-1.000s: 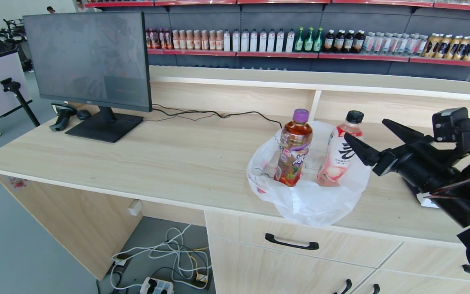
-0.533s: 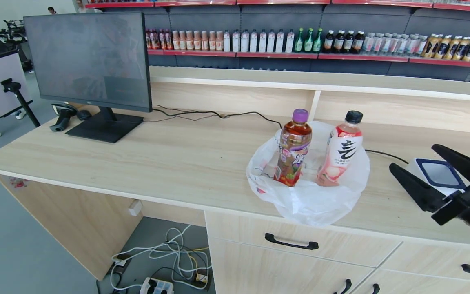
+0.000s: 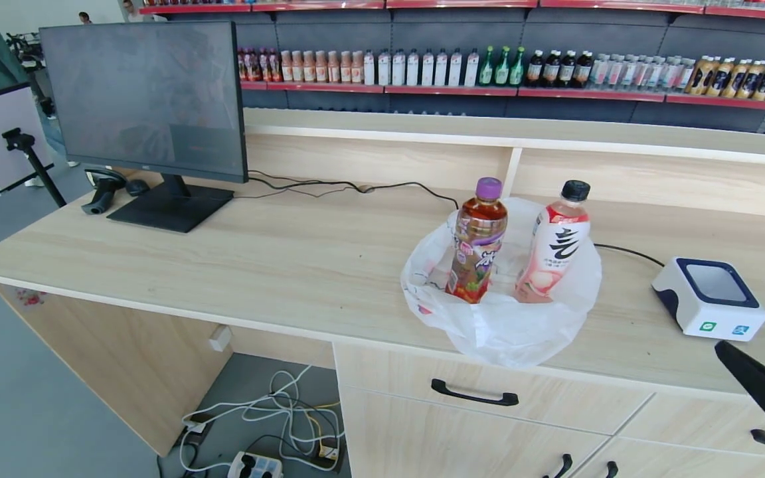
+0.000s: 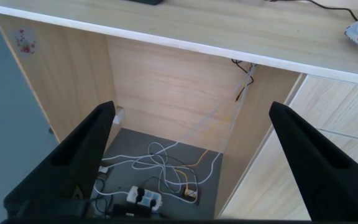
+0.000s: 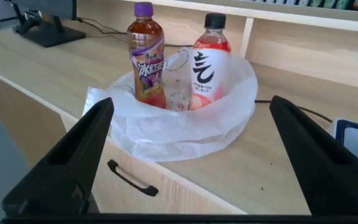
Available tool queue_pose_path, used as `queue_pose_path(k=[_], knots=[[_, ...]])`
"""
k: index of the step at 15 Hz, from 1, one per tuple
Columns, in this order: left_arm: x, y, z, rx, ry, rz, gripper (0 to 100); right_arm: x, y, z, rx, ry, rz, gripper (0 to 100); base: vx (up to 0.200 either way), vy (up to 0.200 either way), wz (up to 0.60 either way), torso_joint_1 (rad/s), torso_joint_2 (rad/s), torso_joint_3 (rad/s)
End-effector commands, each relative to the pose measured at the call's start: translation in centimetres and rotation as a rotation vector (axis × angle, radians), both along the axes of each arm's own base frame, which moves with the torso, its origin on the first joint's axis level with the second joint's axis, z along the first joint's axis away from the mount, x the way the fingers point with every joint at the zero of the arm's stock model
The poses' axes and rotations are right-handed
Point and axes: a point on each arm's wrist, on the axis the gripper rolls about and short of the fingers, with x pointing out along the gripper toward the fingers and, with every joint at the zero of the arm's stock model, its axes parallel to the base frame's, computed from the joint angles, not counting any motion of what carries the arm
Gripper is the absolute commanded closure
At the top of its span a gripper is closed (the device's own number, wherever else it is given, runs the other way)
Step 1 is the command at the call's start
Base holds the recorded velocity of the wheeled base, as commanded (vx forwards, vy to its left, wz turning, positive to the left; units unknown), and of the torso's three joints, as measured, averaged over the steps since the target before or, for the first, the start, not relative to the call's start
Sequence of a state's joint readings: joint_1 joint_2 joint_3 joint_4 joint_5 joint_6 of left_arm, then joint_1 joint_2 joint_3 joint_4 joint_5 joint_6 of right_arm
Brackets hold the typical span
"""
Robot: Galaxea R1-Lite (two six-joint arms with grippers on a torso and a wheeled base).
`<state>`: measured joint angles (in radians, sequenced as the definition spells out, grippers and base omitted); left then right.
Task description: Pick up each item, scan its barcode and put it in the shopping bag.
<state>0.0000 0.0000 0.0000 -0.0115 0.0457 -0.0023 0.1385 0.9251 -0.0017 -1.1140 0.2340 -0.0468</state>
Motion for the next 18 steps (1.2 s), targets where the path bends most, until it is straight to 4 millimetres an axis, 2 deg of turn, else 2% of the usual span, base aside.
queue_pose_path(k=[1, 5, 6, 10, 13, 17, 18], knots=[[0.0, 0.0, 0.0, -0.001, -0.001, 0.000, 0, -5.3, -0.8, -0.2, 0.010, -0.053, -0.004, 0, 0.000, 0.000, 0.00, 0.000, 0.00, 0.000], [0.0, 0.0, 0.0, -0.001, -0.001, 0.000, 0, -11.0, -1.5, -2.9, -0.007, 0.067, -0.004, 0, 0.000, 0.000, 0.00, 0.000, 0.00, 0.000], [0.0, 0.0, 0.0, 0.001, -0.001, 0.000, 0, -11.6, -1.6, -3.5, -0.024, 0.116, -0.009, 0, 0.000, 0.000, 0.00, 0.000, 0.00, 0.000], [0.0, 0.0, 0.0, 0.002, -0.001, -0.001, 0, -11.2, -1.8, -4.4, -0.018, 0.149, -0.131, 0, 0.000, 0.000, 0.00, 0.000, 0.00, 0.000], [0.0, 0.0, 0.0, 0.002, -0.001, 0.000, 0, -9.9, -1.6, -7.9, -0.042, 0.193, -0.146, 0, 0.000, 0.000, 0.00, 0.000, 0.00, 0.000], [0.0, 0.0, 0.0, 0.004, 0.002, -0.001, 0, -9.9, -1.7, -8.8, -0.027, 0.297, -0.190, 0, 0.000, 0.000, 0.00, 0.000, 0.00, 0.000], [0.0, 0.0, 0.0, 0.005, 0.004, -0.001, 0, -9.8, -1.7, -8.8, -0.029, 0.298, -0.192, 0, 0.000, -0.200, 0.00, -0.002, 0.00, 0.002]])
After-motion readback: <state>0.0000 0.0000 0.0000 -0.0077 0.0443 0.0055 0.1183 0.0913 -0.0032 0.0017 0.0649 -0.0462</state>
